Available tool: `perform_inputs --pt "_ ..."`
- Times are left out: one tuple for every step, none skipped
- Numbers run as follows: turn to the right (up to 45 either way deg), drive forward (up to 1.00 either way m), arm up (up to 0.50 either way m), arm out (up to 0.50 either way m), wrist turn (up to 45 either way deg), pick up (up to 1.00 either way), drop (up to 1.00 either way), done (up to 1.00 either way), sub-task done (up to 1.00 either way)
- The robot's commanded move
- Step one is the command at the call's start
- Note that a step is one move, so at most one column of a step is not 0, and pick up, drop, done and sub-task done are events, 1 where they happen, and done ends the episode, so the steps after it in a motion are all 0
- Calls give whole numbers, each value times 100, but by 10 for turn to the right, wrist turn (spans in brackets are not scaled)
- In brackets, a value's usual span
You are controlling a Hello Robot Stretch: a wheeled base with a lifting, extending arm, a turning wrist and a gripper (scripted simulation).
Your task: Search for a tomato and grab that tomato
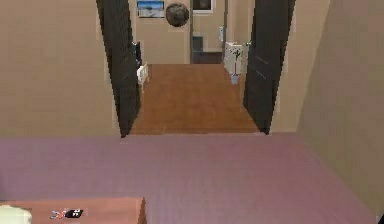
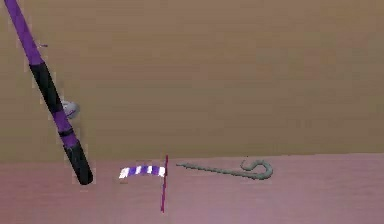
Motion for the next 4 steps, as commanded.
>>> perform_inputs --pt "450 0 0 0 0 0 0 0 0" --pt "150 0 0 0 0 0 0 0 0" --pt "0 30 0 0 0 0 0 0 0" --pt "-450 0 0 0 0 0 0 0 0"
